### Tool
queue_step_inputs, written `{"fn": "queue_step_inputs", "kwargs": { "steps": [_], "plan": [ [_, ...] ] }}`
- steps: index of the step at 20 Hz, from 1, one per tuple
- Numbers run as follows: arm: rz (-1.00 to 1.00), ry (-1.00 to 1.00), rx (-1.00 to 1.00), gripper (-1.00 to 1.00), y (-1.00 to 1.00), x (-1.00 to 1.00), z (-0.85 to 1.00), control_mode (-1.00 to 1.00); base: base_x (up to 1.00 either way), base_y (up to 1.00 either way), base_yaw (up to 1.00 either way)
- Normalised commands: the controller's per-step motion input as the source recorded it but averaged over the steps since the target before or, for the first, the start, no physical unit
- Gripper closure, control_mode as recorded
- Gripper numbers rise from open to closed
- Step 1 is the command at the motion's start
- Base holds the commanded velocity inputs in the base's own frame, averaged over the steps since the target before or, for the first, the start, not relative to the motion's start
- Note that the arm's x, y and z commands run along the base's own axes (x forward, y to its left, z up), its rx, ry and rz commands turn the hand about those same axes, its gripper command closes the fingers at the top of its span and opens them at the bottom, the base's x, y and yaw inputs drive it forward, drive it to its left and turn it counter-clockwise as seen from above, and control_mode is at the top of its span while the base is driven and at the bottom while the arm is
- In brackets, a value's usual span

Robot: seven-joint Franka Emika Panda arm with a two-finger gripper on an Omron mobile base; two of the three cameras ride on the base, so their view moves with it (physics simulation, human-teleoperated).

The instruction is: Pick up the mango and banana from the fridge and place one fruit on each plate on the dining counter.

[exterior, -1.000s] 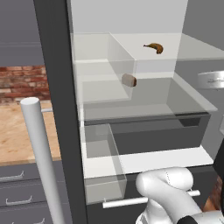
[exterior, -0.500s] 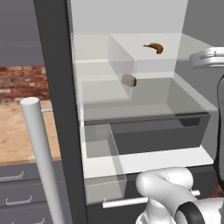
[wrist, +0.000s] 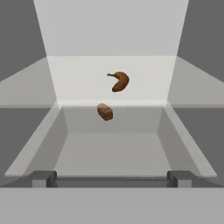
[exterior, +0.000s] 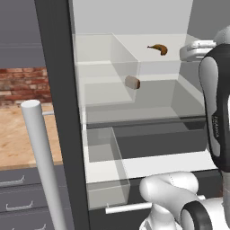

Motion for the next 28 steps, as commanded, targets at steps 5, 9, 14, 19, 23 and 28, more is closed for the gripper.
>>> {"fn": "queue_step_inputs", "kwargs": {
  "steps": [5, 9, 14, 19, 23, 28],
  "plan": [
    [0.01, 0.06, 0.00, -1.00, -0.07, 0.82, -0.21, -1.00, 0.00, 0.00, 0.00],
    [0.02, -0.06, 0.00, -1.00, -0.09, 0.62, -0.24, -1.00, 0.00, 0.00, 0.00],
    [0.00, 0.03, 0.00, -1.00, -0.04, 0.77, -0.13, -1.00, 0.00, 0.00, 0.00],
    [0.00, 0.08, 0.00, -1.00, -0.05, 0.87, -0.07, -1.00, 0.00, 0.00, 0.00],
    [0.00, 0.08, 0.00, -1.00, -0.10, 0.78, 0.00, -1.00, 0.00, 0.00, 0.00],
    [0.00, 0.04, 0.00, -1.00, -0.13, 0.61, 0.00, -1.00, 0.00, 0.00, 0.00]
  ]
}}
